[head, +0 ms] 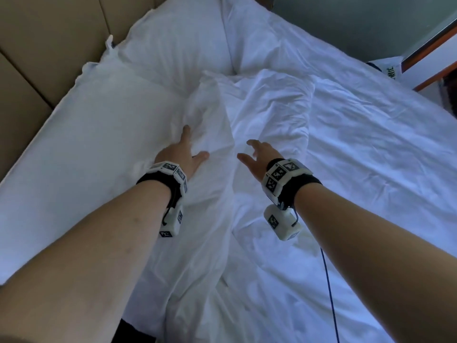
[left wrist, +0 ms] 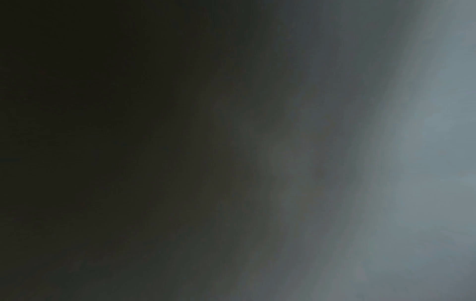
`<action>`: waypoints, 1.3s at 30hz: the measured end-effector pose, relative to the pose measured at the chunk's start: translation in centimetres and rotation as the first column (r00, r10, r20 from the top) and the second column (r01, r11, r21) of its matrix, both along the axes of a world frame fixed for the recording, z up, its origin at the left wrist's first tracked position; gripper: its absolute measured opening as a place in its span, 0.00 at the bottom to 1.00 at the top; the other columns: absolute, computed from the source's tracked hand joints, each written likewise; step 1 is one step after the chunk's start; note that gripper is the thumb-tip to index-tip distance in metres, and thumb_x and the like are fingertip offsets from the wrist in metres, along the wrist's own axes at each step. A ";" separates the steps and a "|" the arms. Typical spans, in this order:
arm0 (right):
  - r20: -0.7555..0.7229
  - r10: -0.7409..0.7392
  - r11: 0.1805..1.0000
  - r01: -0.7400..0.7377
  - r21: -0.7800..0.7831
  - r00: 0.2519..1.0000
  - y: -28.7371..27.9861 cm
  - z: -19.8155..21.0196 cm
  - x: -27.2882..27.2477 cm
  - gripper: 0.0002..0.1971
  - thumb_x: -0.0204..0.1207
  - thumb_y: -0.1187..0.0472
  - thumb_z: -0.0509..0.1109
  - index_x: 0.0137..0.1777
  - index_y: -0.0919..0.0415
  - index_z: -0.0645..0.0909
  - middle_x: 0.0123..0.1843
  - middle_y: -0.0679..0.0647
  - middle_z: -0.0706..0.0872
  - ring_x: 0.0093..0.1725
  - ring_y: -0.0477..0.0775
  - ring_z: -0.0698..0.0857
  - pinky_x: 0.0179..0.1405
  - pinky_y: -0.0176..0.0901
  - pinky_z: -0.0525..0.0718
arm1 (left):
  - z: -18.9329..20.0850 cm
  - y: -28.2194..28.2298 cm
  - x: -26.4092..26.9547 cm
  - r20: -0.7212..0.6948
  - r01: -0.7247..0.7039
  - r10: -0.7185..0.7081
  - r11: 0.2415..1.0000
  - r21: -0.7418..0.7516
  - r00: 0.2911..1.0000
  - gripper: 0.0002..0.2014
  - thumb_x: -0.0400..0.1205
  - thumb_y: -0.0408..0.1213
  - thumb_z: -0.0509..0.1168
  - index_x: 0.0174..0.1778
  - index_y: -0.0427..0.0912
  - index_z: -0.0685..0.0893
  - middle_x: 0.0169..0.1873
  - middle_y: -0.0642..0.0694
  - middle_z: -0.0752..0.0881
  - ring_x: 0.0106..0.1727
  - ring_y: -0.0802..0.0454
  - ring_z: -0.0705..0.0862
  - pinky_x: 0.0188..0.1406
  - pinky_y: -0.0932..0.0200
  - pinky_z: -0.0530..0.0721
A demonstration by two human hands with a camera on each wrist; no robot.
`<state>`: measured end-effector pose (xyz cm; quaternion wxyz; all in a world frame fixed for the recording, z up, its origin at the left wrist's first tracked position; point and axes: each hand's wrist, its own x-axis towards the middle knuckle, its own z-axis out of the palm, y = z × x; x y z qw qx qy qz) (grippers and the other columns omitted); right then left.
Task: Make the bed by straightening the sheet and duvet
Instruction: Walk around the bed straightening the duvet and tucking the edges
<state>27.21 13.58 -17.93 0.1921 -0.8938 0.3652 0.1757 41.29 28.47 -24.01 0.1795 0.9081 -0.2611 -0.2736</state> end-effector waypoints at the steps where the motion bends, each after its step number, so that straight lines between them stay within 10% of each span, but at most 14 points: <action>1: 0.000 0.014 1.000 -0.014 0.001 1.000 0.4 0.2 0.0 0.30 0.81 0.41 0.58 0.79 0.54 0.61 0.73 0.60 0.73 0.69 0.62 0.75 0.69 0.57 0.74 | 0.5 0.5 -0.4 0.013 -0.006 0.006 1.000 -0.007 1.000 0.42 0.79 0.65 0.57 0.83 0.54 0.44 0.70 0.37 0.78 0.64 0.35 0.80 0.61 0.48 0.78; 11: 0.132 0.339 0.940 -0.340 -0.011 0.932 10.6 6.1 4.9 0.33 0.81 0.41 0.57 0.82 0.51 0.53 0.75 0.61 0.70 0.70 0.62 0.76 0.67 0.59 0.77 | 9.4 16.9 -0.2 0.302 -0.279 0.288 0.957 -0.073 0.909 0.34 0.82 0.63 0.50 0.83 0.58 0.48 0.52 0.31 0.86 0.49 0.35 0.84 0.43 0.49 0.79; 16: 0.216 0.564 0.814 -0.580 0.015 0.797 20.9 8.4 5.5 0.33 0.81 0.41 0.56 0.82 0.50 0.51 0.76 0.61 0.68 0.72 0.63 0.74 0.67 0.60 0.77 | 11.4 32.5 -4.7 0.252 -0.504 0.525 0.851 -0.149 0.813 0.44 0.75 0.74 0.47 0.83 0.52 0.51 0.74 0.35 0.73 0.71 0.33 0.75 0.69 0.42 0.72; 20: 0.237 0.702 0.691 -0.723 0.003 0.672 27.1 8.7 2.7 0.32 0.82 0.42 0.56 0.82 0.52 0.52 0.77 0.61 0.67 0.73 0.64 0.71 0.68 0.58 0.75 | 12.3 42.3 -10.9 0.421 -0.719 0.622 0.685 0.117 0.660 0.34 0.82 0.62 0.52 0.82 0.52 0.52 0.67 0.31 0.78 0.63 0.29 0.78 0.60 0.39 0.77; 31: 0.045 0.727 0.686 -0.726 -0.046 0.685 24.9 6.9 -1.2 0.31 0.82 0.41 0.56 0.81 0.52 0.57 0.79 0.59 0.63 0.75 0.65 0.68 0.70 0.63 0.73 | 10.9 41.0 -17.1 0.294 -0.618 0.570 0.779 0.103 0.767 0.31 0.84 0.54 0.57 0.80 0.41 0.62 0.75 0.39 0.71 0.74 0.39 0.71 0.70 0.46 0.70; 39: 0.037 0.786 0.613 -0.786 0.085 0.617 31.4 1.3 -1.7 0.32 0.81 0.41 0.57 0.82 0.52 0.55 0.80 0.58 0.61 0.75 0.65 0.68 0.70 0.61 0.73 | 4.1 45.8 -18.7 0.173 -0.676 0.663 0.657 0.333 0.729 0.38 0.80 0.64 0.57 0.82 0.49 0.56 0.72 0.32 0.68 0.69 0.32 0.73 0.67 0.41 0.74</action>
